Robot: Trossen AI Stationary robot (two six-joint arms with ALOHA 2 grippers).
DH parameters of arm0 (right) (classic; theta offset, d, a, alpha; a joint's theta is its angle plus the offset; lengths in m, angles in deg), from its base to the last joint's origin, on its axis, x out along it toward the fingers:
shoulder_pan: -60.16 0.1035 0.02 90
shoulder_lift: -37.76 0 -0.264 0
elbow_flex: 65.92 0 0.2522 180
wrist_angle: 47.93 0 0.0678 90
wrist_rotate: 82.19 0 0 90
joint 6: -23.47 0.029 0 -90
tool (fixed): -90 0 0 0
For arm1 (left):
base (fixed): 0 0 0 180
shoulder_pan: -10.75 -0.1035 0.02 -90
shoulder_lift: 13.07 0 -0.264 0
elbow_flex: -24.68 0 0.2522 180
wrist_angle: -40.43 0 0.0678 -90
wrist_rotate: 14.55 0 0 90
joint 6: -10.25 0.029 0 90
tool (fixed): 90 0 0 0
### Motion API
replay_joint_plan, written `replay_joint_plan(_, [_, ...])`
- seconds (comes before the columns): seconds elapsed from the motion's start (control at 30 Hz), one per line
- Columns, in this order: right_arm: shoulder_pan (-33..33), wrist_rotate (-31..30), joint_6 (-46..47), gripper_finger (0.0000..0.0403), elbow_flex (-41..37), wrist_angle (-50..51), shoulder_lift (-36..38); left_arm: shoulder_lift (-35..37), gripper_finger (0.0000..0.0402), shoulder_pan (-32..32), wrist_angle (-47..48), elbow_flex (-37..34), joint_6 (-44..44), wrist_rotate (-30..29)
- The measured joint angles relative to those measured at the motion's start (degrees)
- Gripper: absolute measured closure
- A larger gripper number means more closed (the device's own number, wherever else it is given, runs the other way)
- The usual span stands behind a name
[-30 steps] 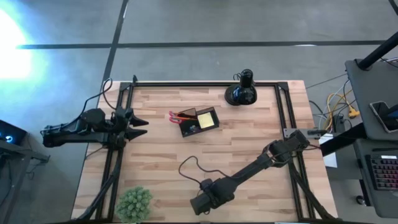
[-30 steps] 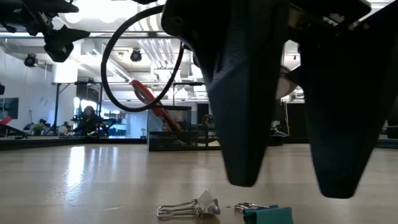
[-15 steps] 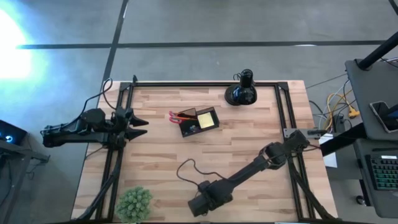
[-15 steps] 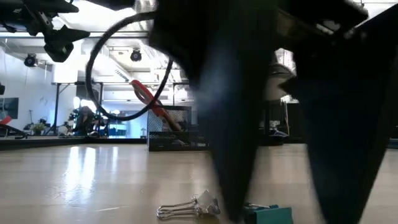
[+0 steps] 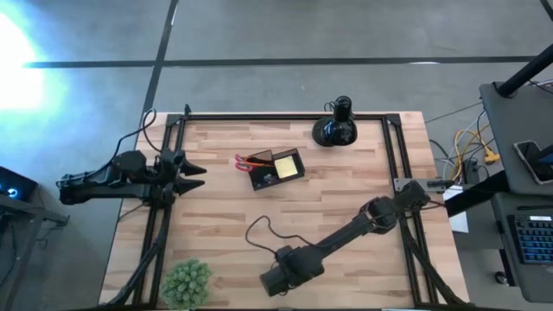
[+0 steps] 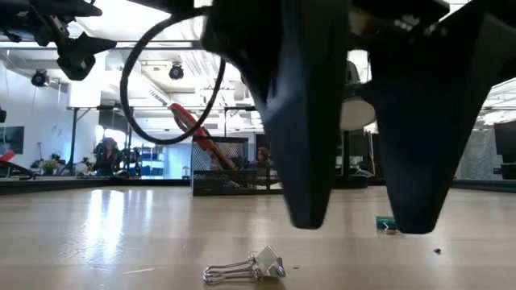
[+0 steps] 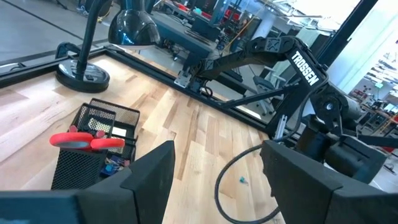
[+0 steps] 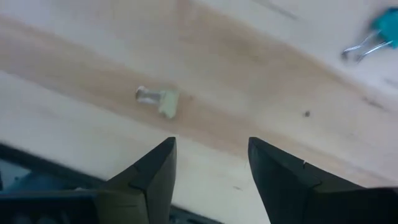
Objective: Pick and place office supplies into organizer
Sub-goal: Put the blue clip into the black organizer
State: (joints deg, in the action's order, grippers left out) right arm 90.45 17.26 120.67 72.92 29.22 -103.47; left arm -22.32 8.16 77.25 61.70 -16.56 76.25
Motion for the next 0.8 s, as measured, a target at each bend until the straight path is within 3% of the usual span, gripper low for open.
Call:
replay_joint_plan(0.3, [-3.0, -1.4, -12.8, 0.0222, 2.2, 14.4, 0.1, 0.0, 0.0174, 0.0, 0.0, 0.0, -0.3, 0.1])
replay_joint_plan(0.43, [-4.0, -1.8, -21.9, 0.0222, 2.6, 15.8, 0.1, -0.1, 0.0174, 0.0, 0.0, 0.0, -1.4, 0.2])
replay_joint_plan(0.5, [-4.5, -0.6, -22.2, 0.0222, 2.6, 16.8, 0.1, 0.0, 0.0174, 0.0, -0.1, 0.0, -1.5, 0.4])
replay_joint_plan(0.6, [-5.4, 2.8, -12.8, 0.0222, 2.2, 18.7, 0.1, 0.0, 0.0174, 0.0, 0.0, 0.0, -2.9, 0.6])
replay_joint_plan(0.8, [-6.3, 3.0, 16.9, 0.0222, 2.4, 17.0, 0.2, 0.0, 0.0174, 0.0, 0.0, 0.0, -2.9, 0.6])
